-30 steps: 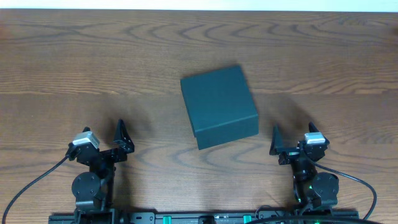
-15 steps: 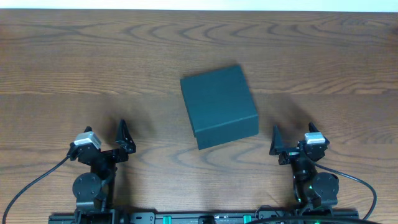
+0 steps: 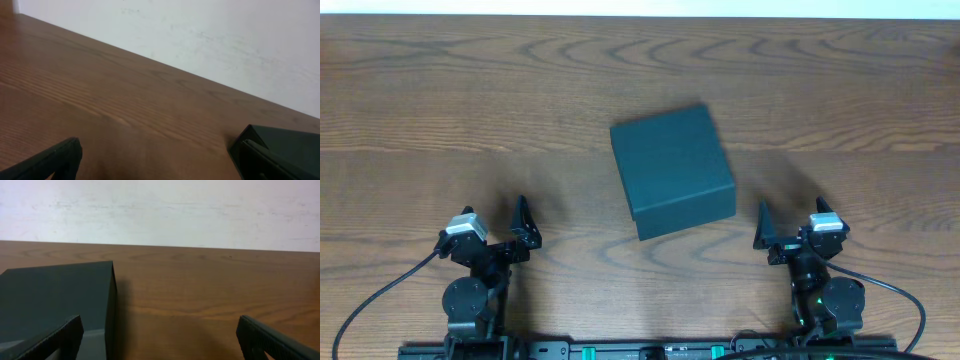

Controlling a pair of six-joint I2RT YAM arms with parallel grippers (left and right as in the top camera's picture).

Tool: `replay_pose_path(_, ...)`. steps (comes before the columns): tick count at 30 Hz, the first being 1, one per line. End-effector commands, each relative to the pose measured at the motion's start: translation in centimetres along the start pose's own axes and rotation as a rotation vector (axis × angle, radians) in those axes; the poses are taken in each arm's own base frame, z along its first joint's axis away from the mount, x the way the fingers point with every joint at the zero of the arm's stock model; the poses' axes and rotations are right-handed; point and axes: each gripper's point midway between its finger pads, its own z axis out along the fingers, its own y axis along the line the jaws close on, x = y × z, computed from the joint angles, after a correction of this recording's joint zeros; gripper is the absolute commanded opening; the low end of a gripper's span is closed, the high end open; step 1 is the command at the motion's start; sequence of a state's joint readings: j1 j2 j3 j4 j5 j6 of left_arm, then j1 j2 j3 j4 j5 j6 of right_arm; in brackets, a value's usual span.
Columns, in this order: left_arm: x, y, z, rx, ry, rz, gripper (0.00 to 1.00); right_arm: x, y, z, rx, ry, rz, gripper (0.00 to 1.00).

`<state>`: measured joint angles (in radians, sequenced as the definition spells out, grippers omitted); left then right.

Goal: Pack container

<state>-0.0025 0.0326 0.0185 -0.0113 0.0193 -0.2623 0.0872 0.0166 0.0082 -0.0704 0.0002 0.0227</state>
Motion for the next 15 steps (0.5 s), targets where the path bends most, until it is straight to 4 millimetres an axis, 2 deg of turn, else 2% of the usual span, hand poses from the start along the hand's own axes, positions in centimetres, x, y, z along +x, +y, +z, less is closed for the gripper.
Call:
replay_pose_path(1,0.43,0.03,0.05,0.003,0.003,0.013,0.99,-0.04,-0.59,-0.05,0.027,-0.005,0.019,0.99)
replay_pose_path(6,0.47,-0.03,0.05,0.007,0.004,0.108,0.98,-0.04,-0.59,-0.05,0.027,-0.005,0.019,0.99)
replay_pose_path(10,0.88,-0.70,0.02,0.050,0.020,0.272,0.99,-0.04,-0.59,-0.05,0.027,-0.005,0.019,0.99)
replay_pose_path(15,0.91,-0.77,0.02,0.054,0.021,0.265,0.99,-0.04,-0.59,-0.05,0.027,-0.005,0.019,0.99)
